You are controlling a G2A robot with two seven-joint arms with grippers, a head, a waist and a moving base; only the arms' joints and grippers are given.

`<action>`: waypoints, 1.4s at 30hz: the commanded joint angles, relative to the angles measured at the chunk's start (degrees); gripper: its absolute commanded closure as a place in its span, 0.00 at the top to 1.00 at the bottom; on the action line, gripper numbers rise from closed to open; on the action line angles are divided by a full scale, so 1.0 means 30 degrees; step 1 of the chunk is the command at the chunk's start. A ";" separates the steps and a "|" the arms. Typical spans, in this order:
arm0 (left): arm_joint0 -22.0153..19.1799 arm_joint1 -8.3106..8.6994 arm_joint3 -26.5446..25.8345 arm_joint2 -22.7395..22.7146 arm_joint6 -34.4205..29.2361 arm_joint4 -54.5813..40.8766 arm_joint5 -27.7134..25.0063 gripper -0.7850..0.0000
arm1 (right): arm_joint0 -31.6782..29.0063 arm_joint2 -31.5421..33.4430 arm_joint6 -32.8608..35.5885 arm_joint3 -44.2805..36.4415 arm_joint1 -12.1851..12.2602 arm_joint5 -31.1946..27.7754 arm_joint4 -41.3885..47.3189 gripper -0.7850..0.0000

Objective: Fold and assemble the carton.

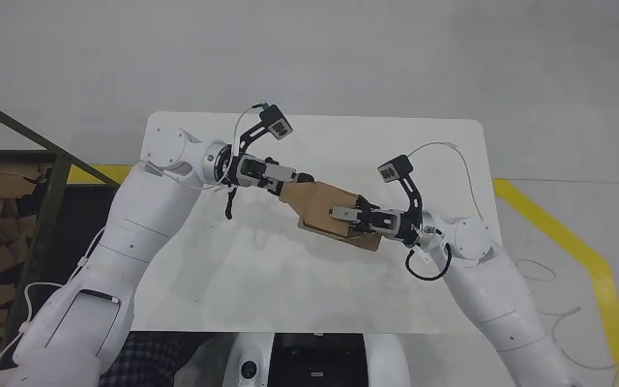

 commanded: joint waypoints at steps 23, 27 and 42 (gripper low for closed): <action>0.0026 0.0469 0.0758 -0.1537 0.0411 0.3368 -0.1062 1.00 | 0.0069 0.0615 -0.0250 0.0579 0.0070 -0.0081 0.0067 0.00; -0.0018 0.0522 0.0325 -0.1415 0.0159 0.4266 -0.1190 1.00 | 0.0070 0.0617 -0.0245 0.0575 0.0073 -0.0054 -0.0022 0.00; 0.0009 0.0658 -0.1026 -0.0681 0.1175 0.7642 -0.0305 1.00 | -0.0052 0.0767 -0.0215 0.0209 0.0102 -0.0055 0.0014 0.00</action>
